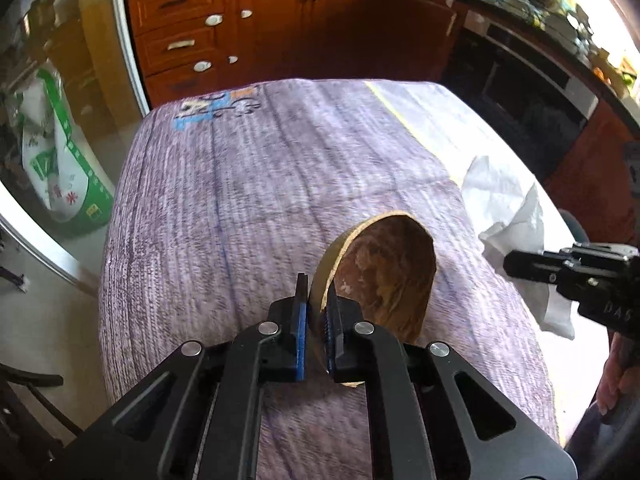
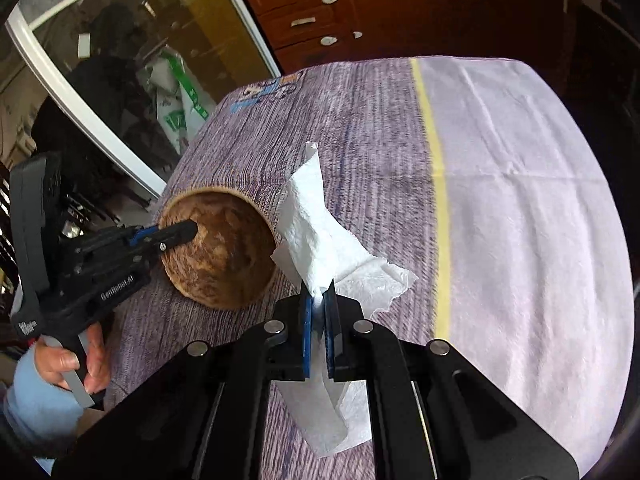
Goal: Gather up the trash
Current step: 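Grasp the brown coconut bowl rim with the left tool while the right tool grasps the tissue, then carry the bowl and tissue over the bin and open both tools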
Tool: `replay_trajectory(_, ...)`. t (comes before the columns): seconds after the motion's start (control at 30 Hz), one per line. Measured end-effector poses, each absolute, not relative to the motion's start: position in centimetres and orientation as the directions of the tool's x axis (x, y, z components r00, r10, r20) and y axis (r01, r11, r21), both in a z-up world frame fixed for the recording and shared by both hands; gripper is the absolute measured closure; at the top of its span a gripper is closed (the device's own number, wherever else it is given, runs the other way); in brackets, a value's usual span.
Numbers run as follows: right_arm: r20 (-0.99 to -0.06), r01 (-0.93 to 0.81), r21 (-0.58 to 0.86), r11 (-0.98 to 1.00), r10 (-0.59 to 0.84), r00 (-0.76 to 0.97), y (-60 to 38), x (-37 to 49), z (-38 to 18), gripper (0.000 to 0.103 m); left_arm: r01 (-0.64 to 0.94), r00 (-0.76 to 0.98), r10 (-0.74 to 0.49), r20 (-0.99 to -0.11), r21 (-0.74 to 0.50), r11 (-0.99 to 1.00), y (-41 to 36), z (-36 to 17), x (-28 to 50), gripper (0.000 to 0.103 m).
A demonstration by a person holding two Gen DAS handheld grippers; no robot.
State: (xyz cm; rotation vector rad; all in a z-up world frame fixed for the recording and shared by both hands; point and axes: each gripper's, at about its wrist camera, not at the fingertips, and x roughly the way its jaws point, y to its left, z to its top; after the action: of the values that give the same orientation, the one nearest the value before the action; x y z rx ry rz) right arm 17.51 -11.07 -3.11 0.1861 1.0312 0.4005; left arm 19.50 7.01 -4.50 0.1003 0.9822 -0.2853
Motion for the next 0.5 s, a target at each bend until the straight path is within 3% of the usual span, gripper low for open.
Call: replay_trajectory(0.5, -0.714, -0.165, 0.395, 0.904, 0.415, 0.563, -18.6, 11.4, 1.1, 0.098, 0.415, 0.528, -0.239, -0.815, 0.002, 0.91, -1.7, -0.7, 14.7, 0.095)
